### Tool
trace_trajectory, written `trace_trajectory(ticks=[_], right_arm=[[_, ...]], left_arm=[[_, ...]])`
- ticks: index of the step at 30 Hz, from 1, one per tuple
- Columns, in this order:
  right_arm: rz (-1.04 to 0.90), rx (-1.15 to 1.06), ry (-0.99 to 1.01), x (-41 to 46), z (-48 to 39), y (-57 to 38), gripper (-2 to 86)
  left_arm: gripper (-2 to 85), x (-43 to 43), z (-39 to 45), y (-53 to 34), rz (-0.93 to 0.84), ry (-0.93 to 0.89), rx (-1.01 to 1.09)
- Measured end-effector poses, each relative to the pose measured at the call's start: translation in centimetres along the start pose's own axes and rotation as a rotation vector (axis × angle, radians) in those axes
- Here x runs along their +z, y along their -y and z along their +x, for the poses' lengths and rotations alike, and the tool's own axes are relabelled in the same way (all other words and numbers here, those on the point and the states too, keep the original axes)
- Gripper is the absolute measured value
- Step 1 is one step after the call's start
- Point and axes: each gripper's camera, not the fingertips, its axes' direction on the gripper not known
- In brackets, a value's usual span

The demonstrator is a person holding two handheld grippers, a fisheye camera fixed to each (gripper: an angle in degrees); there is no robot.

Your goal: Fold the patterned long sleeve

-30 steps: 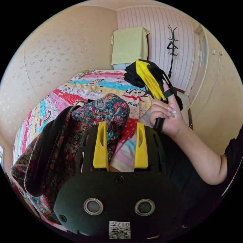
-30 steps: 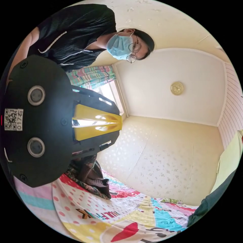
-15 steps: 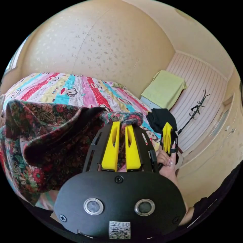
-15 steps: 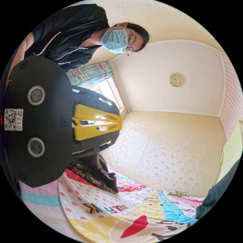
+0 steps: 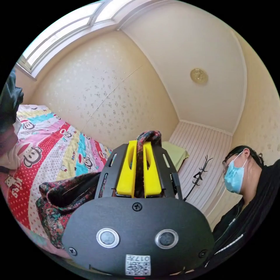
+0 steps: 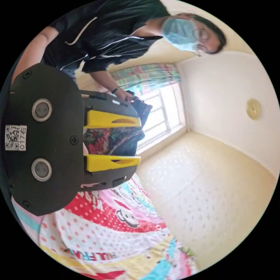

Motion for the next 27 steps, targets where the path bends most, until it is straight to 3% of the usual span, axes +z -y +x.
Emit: trace_trajectory(ticks=[3, 11, 19, 22, 24, 27], right_arm=[[-0.150, -0.256, 0.070, 3.8, -5.6, 0.7, 17.7], [-0.433, -0.409, -0.013, 12.4, -13.8, 0.1, 18.7], [-0.624, -0.649, -0.561, 15.2, -16.7, -1.9, 14.5], [-0.546, -0.483, -0.604, 11.3, -13.8, -0.4, 6.8], [-0.382, -0.191, -0.651, 6.6, -9.8, 1.0, 4.3], [-0.152, 0.144, -0.510, 0.7, -4.7, 0.5, 3.4]], left_arm=[[4.2, -1.2, -1.3, -0.9, -0.017, 0.031, -0.024], [4.2, -1.4, -3.6, -0.6, -0.045, 0.005, -0.093], [4.3, 1.3, -3.5, -0.9, -0.050, -0.068, -0.130], [4.5, 2.6, -2.4, -0.6, -0.138, -0.034, -0.059], [4.8, 4.3, -1.7, -0.5, -0.265, -0.025, -0.001], [5.5, 7.6, -1.1, -1.4, -0.534, -0.029, 0.044]])
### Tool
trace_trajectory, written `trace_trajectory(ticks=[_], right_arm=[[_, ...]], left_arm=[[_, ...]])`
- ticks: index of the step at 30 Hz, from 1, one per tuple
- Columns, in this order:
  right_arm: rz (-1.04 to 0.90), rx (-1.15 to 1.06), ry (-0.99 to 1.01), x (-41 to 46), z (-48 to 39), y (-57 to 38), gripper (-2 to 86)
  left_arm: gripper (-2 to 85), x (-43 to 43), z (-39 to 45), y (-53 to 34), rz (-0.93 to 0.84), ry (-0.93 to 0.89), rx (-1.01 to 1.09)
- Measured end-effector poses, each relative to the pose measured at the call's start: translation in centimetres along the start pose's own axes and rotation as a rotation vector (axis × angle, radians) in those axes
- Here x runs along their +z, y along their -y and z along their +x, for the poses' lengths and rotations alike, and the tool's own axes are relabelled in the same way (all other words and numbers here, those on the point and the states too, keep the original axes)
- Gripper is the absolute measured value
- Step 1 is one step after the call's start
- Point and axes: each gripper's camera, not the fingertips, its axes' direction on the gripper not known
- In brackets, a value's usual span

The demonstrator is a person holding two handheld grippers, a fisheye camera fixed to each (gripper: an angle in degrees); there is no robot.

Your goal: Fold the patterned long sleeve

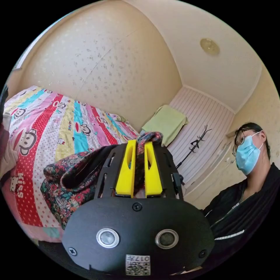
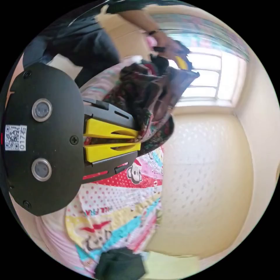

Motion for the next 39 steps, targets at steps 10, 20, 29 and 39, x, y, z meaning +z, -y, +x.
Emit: trace_trajectory(ticks=[10, 20, 29, 39], right_arm=[[0.048, 0.079, 0.103, -1.2, 5.0, -1.2, 2.6], [0.067, 0.153, 0.223, -1.5, 9.1, -3.0, 3.4], [0.065, 0.173, 0.264, -1.3, 11.1, -4.6, 3.6], [0.060, 0.173, 0.266, -0.3, 12.3, -5.9, 3.7]], left_arm=[[14.4, 6.6, 6.2, -6.0, -0.443, 0.190, 0.232], [16.1, 10.0, 16.6, -15.5, -0.435, 0.505, 0.289], [16.4, 12.8, 22.9, -16.8, -0.208, 0.845, 0.265], [7.1, 9.0, 22.1, -11.7, 0.035, 0.845, 0.233]])
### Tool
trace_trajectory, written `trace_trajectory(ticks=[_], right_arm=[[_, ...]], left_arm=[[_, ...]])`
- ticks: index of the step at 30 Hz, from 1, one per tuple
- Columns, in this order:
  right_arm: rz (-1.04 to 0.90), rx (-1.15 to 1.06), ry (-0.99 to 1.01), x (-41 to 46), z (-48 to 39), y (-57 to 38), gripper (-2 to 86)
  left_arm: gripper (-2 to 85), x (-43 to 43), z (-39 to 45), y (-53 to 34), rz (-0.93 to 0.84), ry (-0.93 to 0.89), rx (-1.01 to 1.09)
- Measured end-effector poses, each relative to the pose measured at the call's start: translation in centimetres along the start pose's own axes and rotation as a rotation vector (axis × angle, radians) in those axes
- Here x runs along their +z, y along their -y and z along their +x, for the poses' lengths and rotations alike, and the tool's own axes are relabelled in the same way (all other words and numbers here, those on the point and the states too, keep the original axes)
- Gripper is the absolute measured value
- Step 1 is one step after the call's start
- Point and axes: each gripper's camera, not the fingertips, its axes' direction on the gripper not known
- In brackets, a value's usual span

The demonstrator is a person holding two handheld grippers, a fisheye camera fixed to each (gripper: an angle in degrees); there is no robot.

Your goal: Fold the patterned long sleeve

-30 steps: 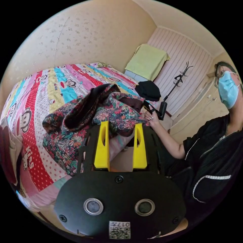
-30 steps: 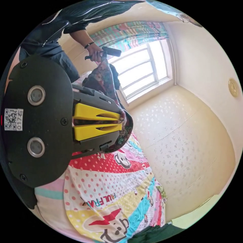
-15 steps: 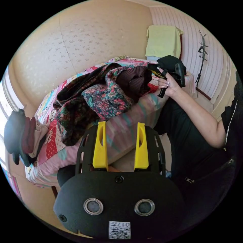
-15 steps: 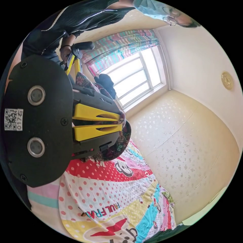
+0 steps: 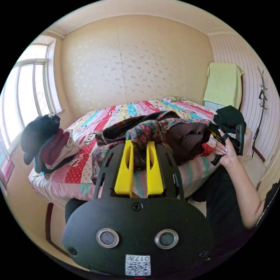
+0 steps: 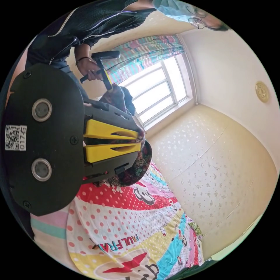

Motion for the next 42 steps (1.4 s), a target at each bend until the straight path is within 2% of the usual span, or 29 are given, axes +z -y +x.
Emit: trace_trajectory(ticks=[3, 8, 13, 16, 23, 28, 34, 42], right_arm=[[0.004, 0.005, 0.001, 0.3, 0.6, -0.4, 3.8], [-0.025, 0.008, -0.008, 0.2, 1.7, -0.7, 3.9], [-0.092, -0.054, -0.067, -0.7, 1.9, -0.7, 4.4], [-0.215, -0.080, -0.070, 1.1, 2.2, -0.9, 5.6], [-0.189, -0.161, -0.258, 3.9, 1.6, -2.2, 4.0], [-0.151, -0.104, -0.194, 3.9, 3.7, -2.4, 3.2], [-0.080, 0.006, -0.074, 3.4, 7.5, -2.9, 3.1], [-0.074, 0.024, -0.052, 3.8, 10.6, -3.1, 2.9]], left_arm=[[6.1, 0.7, -1.8, 2.3, 0.057, -0.057, -0.029], [5.9, 4.9, -7.5, 6.5, 0.085, -0.427, -0.309], [5.8, 5.8, -8.2, 10.1, 0.143, -0.492, -0.265], [5.8, 6.7, -8.5, 11.5, 0.146, -0.531, -0.294], [7.3, 9.1, -7.6, 11.6, -0.006, -0.464, -0.257], [12.2, 8.6, -5.6, 10.5, -0.017, -0.370, -0.165], [12.6, 9.1, -2.5, 9.7, -0.105, -0.211, -0.026], [11.2, 10.6, -0.3, 9.0, -0.148, -0.217, 0.101]])
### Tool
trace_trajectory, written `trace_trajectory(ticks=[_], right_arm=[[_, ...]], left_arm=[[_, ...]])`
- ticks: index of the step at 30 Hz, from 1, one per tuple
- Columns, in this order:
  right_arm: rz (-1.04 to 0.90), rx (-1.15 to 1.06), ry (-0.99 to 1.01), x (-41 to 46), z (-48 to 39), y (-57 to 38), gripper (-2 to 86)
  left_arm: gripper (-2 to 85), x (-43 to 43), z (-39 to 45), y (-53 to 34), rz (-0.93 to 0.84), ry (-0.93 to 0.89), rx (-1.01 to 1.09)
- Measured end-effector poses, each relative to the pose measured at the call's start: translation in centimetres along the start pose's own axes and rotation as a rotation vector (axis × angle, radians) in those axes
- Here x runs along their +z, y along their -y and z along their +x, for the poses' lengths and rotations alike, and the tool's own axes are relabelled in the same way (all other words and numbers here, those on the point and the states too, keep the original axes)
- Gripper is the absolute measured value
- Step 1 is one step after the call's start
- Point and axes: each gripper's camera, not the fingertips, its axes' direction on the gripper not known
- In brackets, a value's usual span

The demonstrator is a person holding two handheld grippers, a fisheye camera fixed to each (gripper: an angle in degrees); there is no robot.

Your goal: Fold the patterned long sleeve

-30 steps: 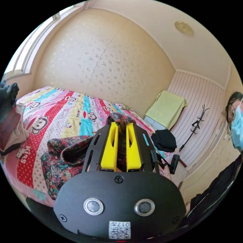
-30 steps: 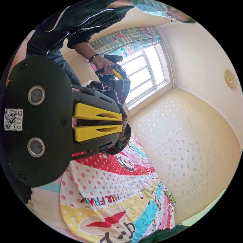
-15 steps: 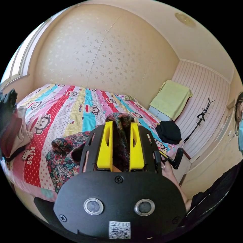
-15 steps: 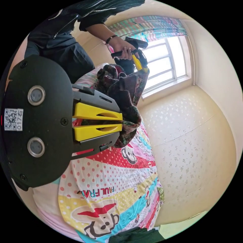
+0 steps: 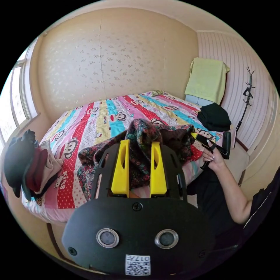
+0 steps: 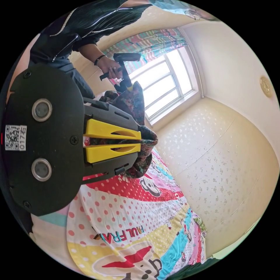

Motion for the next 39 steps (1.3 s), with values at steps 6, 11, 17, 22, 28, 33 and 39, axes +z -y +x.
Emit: trace_trajectory(ticks=[6, 11, 17, 22, 28, 33, 39], right_arm=[[0.004, 0.019, 0.024, 0.2, 2.5, 0.1, 2.9], [0.007, 0.029, 0.034, 0.4, 4.3, 0.4, 2.9], [0.010, 0.030, 0.032, 0.5, 6.4, 0.8, 3.0], [0.009, 0.043, 0.051, 0.4, 8.4, 1.3, 3.4], [0.001, 0.043, -0.037, -0.4, 10.2, 2.3, 5.2], [-0.148, -0.114, -0.196, 0.5, 9.2, 3.5, 7.7], [-0.155, -0.178, -0.308, 0.0, 9.6, 3.7, 8.6]], left_arm=[[11.8, 1.7, 1.0, -0.1, -0.108, 0.004, 0.177], [11.6, 3.7, 2.7, -0.7, -0.202, 0.125, 0.406], [9.3, 4.2, 0.6, -1.1, -0.079, 0.216, 0.270], [6.7, 6.6, -4.7, -2.6, -0.108, -0.033, 0.049], [0.5, 8.4, -10.5, -5.8, -0.040, -0.214, -0.091], [-0.3, 6.9, -17.7, -9.2, 0.256, -0.479, -0.321], [-0.5, 6.3, -24.6, -11.1, 0.411, -0.656, -0.434]])
